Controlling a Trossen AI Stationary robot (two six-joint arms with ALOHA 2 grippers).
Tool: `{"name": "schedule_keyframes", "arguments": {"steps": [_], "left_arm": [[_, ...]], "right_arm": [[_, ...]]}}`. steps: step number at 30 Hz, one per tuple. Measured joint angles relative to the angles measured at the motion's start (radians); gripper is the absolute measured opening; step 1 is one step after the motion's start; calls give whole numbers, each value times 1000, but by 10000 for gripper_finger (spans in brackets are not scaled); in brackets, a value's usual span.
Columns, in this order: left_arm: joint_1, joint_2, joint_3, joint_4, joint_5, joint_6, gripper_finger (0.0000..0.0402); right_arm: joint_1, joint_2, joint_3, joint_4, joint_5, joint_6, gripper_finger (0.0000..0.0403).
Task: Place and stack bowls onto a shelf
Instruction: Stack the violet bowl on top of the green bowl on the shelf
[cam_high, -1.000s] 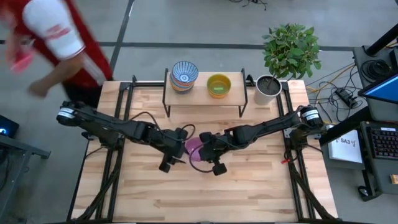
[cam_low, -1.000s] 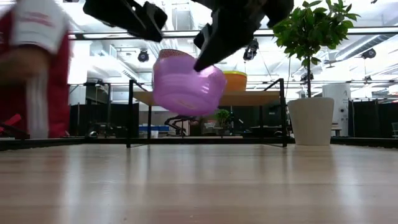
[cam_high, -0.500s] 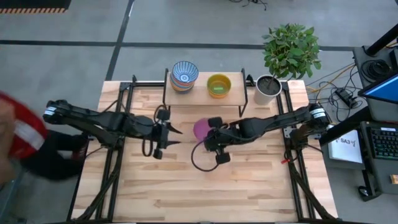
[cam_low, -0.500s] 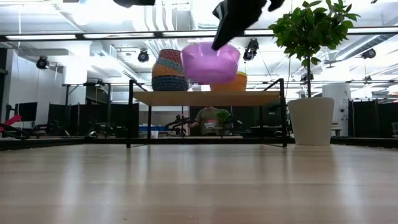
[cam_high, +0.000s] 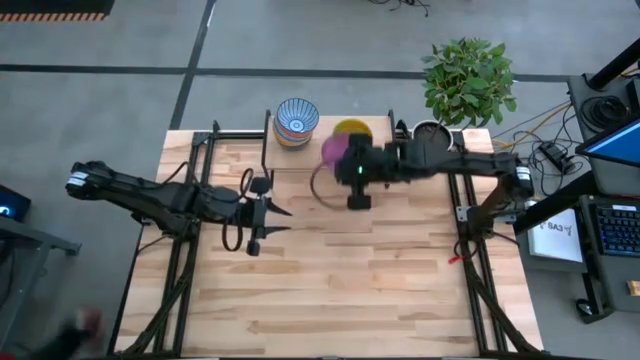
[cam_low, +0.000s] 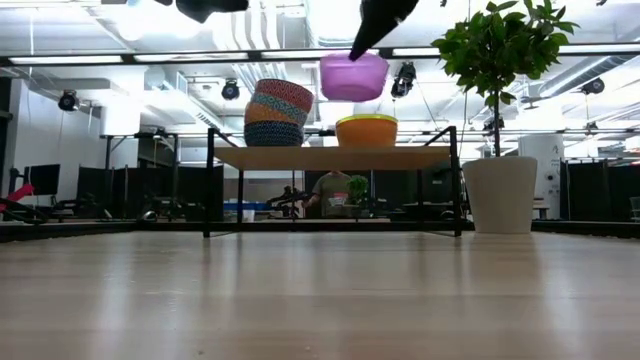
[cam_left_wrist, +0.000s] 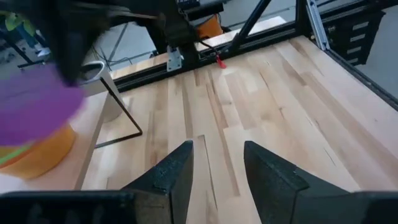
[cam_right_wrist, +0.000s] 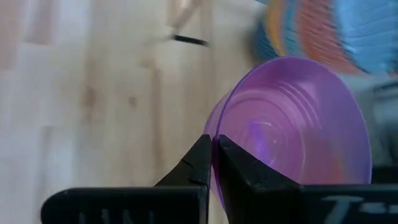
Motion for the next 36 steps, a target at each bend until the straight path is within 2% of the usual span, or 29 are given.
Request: {"name": "schedule_keyframes", "arguments": {"steps": [6,12,36], "left_arm": [[0,1,-10,2,0,0,125],[0,1,-10,2,-1,0,125],[0,0,-10,2,-2,10,125]], "right_arm": [[-154,1,11,-10,-7,-18,12],[-264,3,-7,2,-128,-11,12],[-275,4,-72,82,-134,-20,13]]}}
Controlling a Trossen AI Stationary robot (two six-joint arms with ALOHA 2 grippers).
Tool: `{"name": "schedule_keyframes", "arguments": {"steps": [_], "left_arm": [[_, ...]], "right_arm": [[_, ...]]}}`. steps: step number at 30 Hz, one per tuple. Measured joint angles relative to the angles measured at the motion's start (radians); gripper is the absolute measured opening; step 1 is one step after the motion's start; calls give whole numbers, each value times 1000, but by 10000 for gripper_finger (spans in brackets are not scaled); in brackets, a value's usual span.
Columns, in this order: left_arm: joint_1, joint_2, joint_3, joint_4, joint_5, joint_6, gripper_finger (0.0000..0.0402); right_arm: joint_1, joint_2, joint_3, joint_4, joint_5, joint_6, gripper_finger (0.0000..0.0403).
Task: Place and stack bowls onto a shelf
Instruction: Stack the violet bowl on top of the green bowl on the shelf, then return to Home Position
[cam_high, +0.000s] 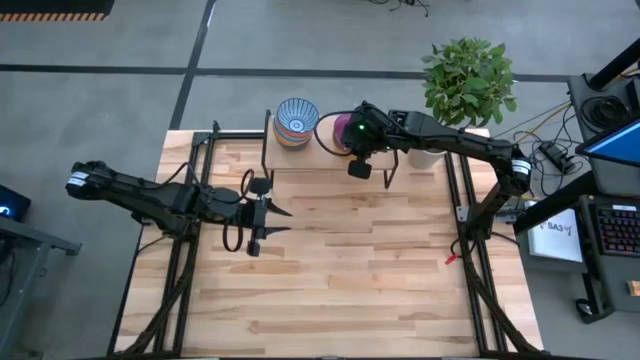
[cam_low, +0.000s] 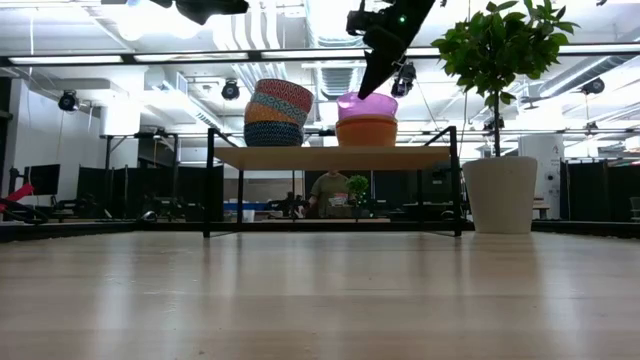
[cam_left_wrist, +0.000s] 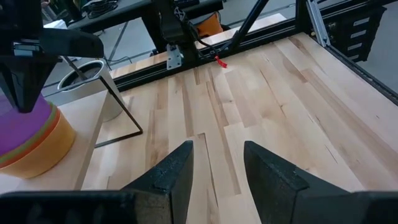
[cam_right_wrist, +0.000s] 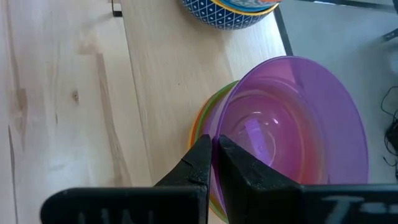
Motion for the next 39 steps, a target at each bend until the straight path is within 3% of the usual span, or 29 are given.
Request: {"name": "schedule_keyframes", "arguments": {"steps": [17,28,32,39], "left_arm": [[0,0,0,0,0,-6,125],[0,0,0,0,0,-18,125],[0,0,0,-1,0,-13,125],[0,-49,-11,-66,1,2,125]], "right_arm": [[0,0,0,-1,1,11,16],[0,0,0,-1,3,19,117],[0,-2,0,-1,-4,35,137],[16,-48,-42,12,-186,54,125]]}}
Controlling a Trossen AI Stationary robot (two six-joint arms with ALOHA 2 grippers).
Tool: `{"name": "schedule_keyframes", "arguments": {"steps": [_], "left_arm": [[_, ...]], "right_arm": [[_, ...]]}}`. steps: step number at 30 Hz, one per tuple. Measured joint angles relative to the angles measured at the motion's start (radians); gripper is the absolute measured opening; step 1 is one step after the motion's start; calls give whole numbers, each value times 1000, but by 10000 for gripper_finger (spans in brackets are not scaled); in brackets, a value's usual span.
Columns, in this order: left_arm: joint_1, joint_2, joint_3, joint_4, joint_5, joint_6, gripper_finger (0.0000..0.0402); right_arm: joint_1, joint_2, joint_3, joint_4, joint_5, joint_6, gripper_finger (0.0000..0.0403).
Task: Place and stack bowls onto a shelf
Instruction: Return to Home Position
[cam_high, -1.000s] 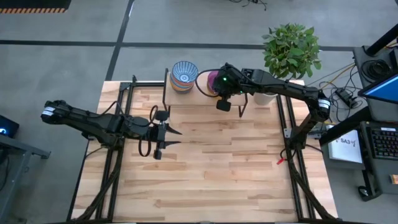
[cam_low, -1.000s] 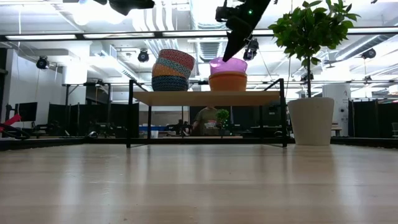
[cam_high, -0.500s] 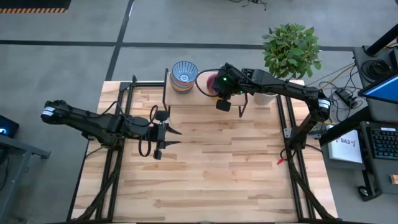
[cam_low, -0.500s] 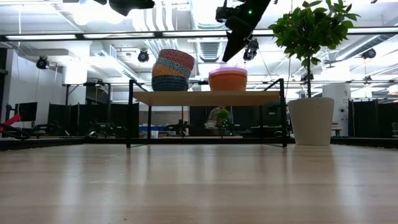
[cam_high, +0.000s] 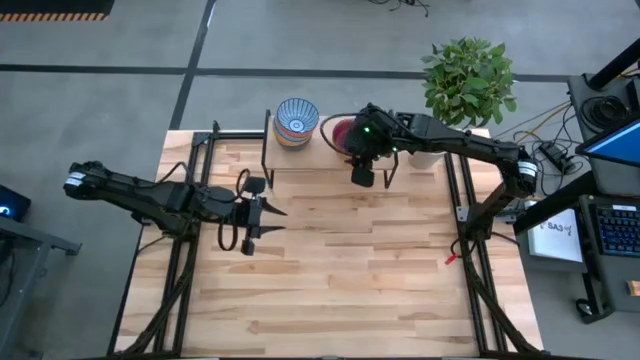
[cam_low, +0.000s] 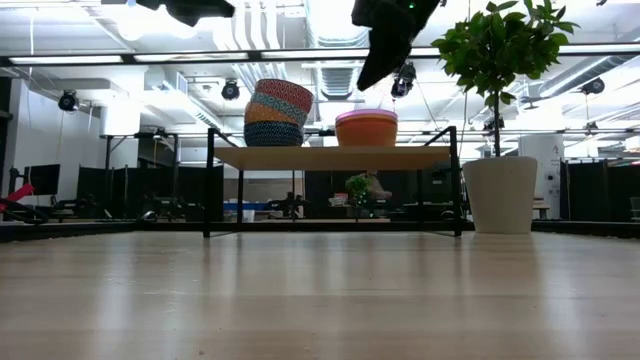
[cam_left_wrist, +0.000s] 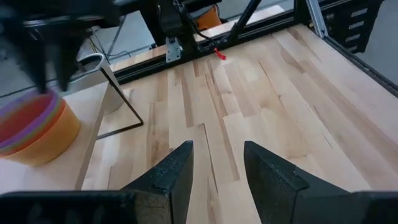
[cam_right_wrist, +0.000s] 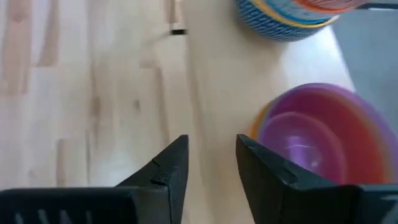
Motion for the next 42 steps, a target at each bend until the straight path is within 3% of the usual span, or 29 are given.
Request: {"name": "schedule_keyframes", "arguments": {"steps": [5,19,32,35,42], "left_arm": [[0,-111,-78,-1,1,-1,125],[34,-562,-381,82,0,-57,125],[94,-941,-555,70,-1,-109,101],[96,-988,-590,77,-2,-132,86],[97,-968,-601,69,-18,-185,74]], "right_arm": [[50,-96,-150,103,-7,1,99],[116,-488,-760,592,-58,87,61],[116,-809,-1070,748,-58,124,61],[116,-887,-1118,748,-58,136,61],[116,-1059,-1220,747,-70,148,61]]}}
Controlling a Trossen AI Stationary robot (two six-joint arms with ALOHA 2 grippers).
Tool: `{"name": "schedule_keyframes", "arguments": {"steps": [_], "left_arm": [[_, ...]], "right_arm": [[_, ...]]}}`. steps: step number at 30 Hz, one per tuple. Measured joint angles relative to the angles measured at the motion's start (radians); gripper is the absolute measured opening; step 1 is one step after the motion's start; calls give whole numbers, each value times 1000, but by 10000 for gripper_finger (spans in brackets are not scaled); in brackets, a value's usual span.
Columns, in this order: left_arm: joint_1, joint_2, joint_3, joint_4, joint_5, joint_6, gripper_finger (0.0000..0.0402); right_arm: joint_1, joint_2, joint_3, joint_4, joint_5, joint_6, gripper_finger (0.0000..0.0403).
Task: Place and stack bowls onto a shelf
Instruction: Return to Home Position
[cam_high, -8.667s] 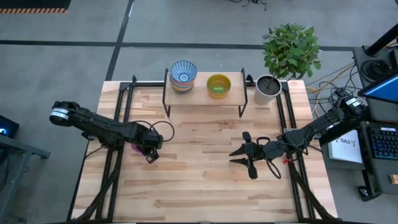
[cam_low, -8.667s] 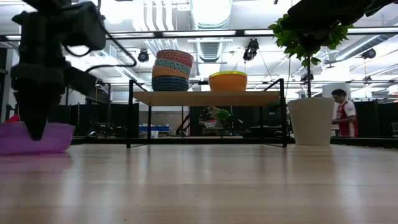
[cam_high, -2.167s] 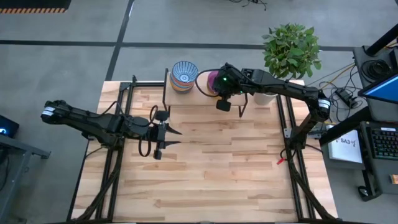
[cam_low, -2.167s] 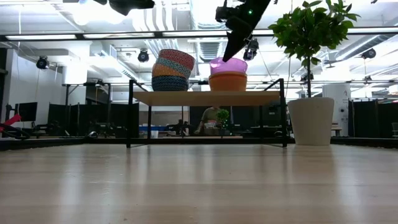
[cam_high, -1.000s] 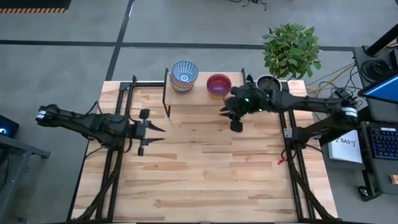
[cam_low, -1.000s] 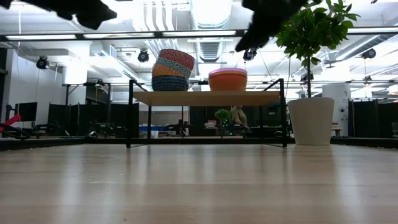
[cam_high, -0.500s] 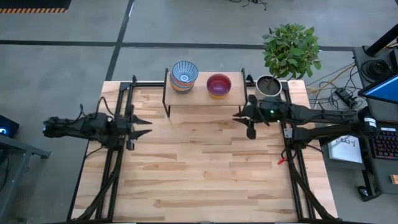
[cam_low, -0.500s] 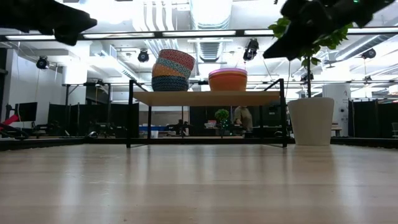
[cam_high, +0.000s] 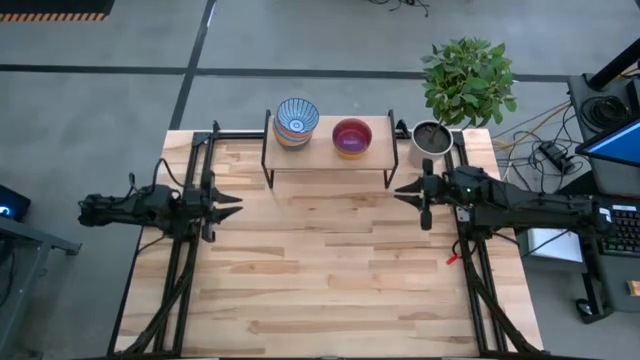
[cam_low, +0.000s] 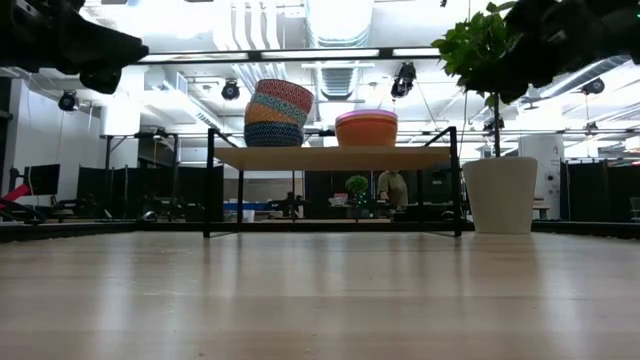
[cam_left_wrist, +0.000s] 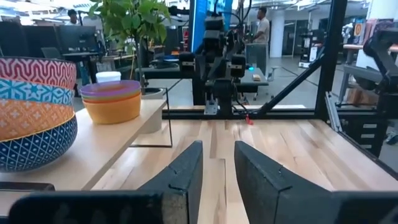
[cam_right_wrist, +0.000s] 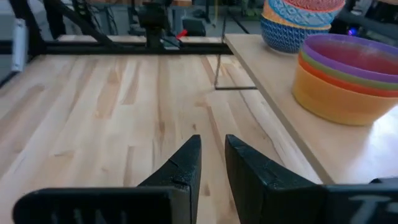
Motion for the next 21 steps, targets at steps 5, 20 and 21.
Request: {"name": "schedule_keyframes", "arguments": {"steps": [5,20,21], "left_arm": [[0,-19,-6,5,0,8,74],[1,-18,-129,108,3,-34,74],[1,-18,-146,133,3,-34,74]], "right_arm": [[0,-120,-75,1,-16,-1,61],[0,-466,-261,15,-15,-45,61],[0,-467,-265,4,-25,-47,61]]}}
